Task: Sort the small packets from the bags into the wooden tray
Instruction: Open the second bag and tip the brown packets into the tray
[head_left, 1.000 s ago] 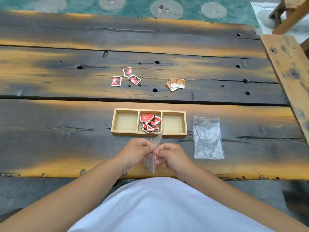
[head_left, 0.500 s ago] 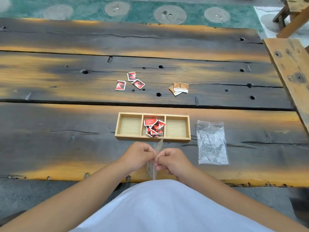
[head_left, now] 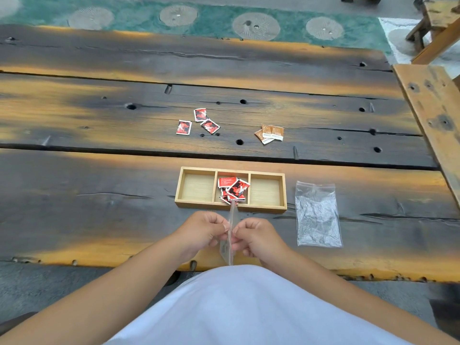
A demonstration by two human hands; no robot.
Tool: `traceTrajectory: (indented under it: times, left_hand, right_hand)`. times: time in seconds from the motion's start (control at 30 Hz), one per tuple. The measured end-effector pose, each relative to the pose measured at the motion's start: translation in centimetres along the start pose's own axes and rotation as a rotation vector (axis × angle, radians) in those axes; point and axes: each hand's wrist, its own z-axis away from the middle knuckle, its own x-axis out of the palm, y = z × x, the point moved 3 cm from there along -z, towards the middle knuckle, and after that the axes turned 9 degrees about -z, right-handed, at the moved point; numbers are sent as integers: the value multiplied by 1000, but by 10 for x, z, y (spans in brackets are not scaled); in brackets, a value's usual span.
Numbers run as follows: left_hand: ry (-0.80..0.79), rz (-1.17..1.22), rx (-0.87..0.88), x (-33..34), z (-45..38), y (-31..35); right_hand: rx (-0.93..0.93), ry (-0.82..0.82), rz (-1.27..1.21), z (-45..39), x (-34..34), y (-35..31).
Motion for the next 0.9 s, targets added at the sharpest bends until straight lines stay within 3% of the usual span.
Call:
traceTrajectory:
  times: [0.1,0.23,0.47,0.57,0.77,0.9]
  left_hand:
    - [60,-43,-6,-2,-1,-2]
    - [201,-435,97,2,-2,1]
    - [286,-663,169,-8,0,-4]
    - [223,-789,368,-16,6,-11]
    - [119,-1311,773,-19,14,-8]
    - [136,-1478,889,-18,10,-4]
  right_hand:
    - [-134,112,221,-4,-1,1]
    - [-300,142,570,-2,4,0]
    - [-340,254,843,-11,-13,1]
    - [-428,161,897,-7,-17,3]
    - [-611,-92,1353,0,-17,-3]
    - [-619,-135,1319,0,-40,-10]
